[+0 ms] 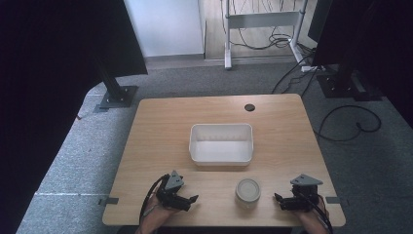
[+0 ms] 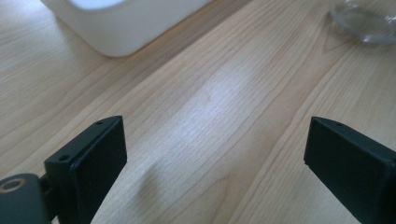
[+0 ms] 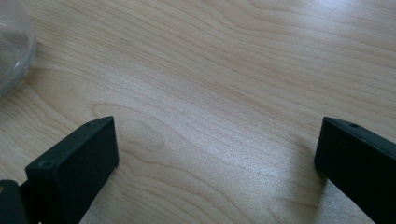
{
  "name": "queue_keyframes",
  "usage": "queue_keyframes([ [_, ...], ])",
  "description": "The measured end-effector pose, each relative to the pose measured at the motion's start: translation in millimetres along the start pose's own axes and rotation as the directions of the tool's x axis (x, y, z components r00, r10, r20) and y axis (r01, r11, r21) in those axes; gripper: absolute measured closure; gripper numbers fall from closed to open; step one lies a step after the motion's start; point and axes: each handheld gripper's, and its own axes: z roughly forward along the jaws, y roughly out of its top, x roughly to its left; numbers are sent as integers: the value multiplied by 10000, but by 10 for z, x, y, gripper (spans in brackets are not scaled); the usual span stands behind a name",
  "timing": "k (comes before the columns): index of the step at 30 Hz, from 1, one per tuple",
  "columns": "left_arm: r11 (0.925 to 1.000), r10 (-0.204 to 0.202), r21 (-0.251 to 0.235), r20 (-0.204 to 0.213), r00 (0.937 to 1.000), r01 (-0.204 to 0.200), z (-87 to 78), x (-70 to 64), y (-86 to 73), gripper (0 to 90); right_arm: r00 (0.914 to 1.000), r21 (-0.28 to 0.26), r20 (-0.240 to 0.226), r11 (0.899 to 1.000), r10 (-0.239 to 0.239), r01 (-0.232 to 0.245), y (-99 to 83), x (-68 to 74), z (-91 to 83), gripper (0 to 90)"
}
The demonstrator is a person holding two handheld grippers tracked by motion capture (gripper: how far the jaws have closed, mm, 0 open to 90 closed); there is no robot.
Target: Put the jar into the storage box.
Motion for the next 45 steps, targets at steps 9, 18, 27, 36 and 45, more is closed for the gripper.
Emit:
queue_keyframes([
  [9,9997,8,-261,373,9993,2,14,-73,97,49,10000,1,-2,10000,1,-1,0,0,0,0],
  [18,9989,117,-459,610,9981,-89,48,-155,195,40,10000,1,-2,10000,3,-3,0,0,0,0],
  [27,9980,277,-592,858,9959,-227,102,-238,280,41,10000,-1,-3,10000,3,-3,0,0,0,0],
  [36,9966,470,-733,1120,9926,-390,164,-330,377,42,10000,1,-2,10000,4,-4,0,0,0,0],
  [45,9956,668,-752,1387,9881,-567,253,-434,465,29,10000,0,-5,10000,3,-3,0,0,0,0],
])
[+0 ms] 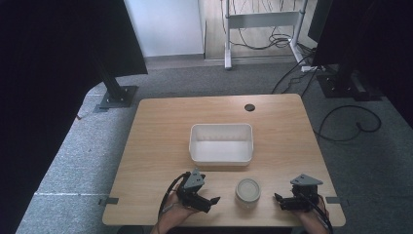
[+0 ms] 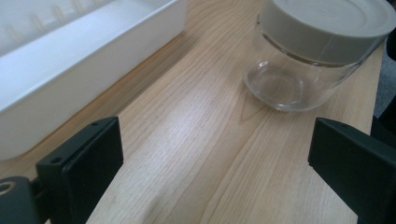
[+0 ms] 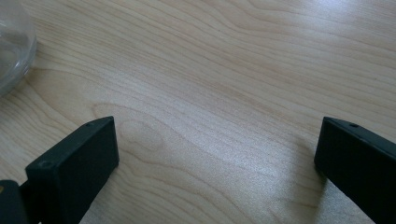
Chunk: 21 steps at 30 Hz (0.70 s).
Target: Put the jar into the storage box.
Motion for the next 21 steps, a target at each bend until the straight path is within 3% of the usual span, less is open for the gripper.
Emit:
queue_keyframes([
  [21,9975,692,93,625,9956,-699,276,-223,215,16,10000,4,-22,10000,-20,20,0,-4,0,0],
])
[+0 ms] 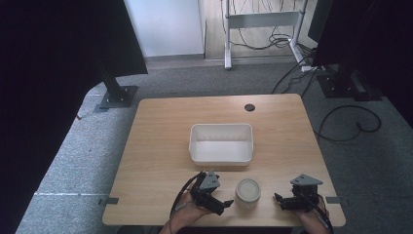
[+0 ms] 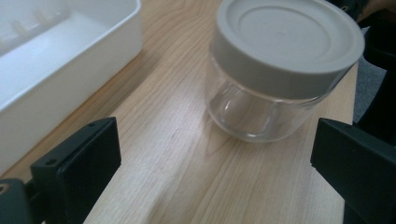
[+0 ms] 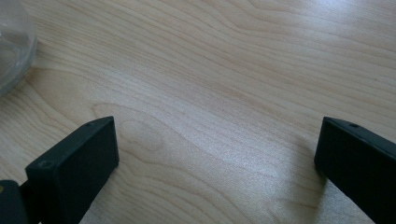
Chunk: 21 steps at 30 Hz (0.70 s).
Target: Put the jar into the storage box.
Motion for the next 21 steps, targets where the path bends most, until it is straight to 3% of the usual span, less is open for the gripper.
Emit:
queue_keyframes([
  [7,9999,135,-4,272,9995,-135,84,-59,50,16,10000,1,-14,10000,-14,14,0,-2,0,0],
  [21,9993,349,113,439,9984,-354,265,-163,141,16,10000,2,-28,10000,-24,24,-1,-3,-1,0],
])
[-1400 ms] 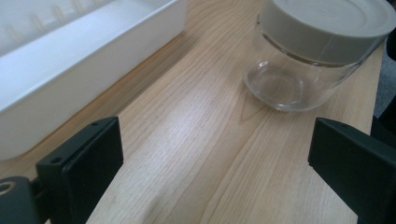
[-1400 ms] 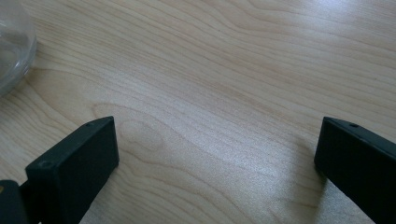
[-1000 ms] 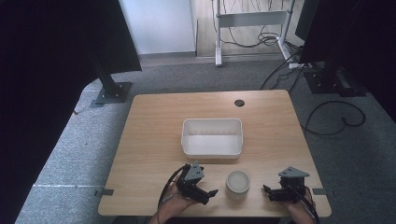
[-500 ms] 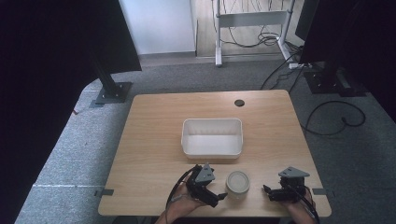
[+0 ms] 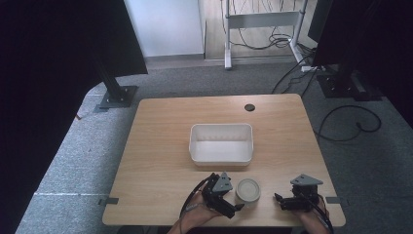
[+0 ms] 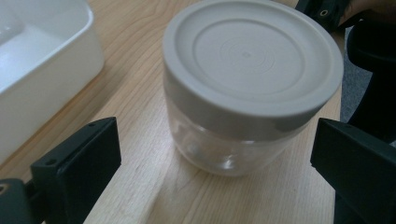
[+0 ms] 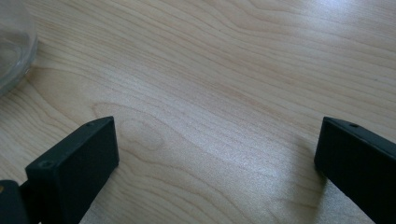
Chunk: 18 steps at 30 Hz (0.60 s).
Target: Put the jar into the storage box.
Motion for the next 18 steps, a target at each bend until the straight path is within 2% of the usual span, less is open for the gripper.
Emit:
queue_keyframes([
  [13,9995,164,270,24,9999,-164,210,-97,88,20,10000,-1,-21,10000,-21,21,-1,-2,-1,0],
  [18,9988,265,421,-138,9996,-259,311,-137,130,27,10000,-1,-27,10000,-28,28,-1,-3,-1,0],
])
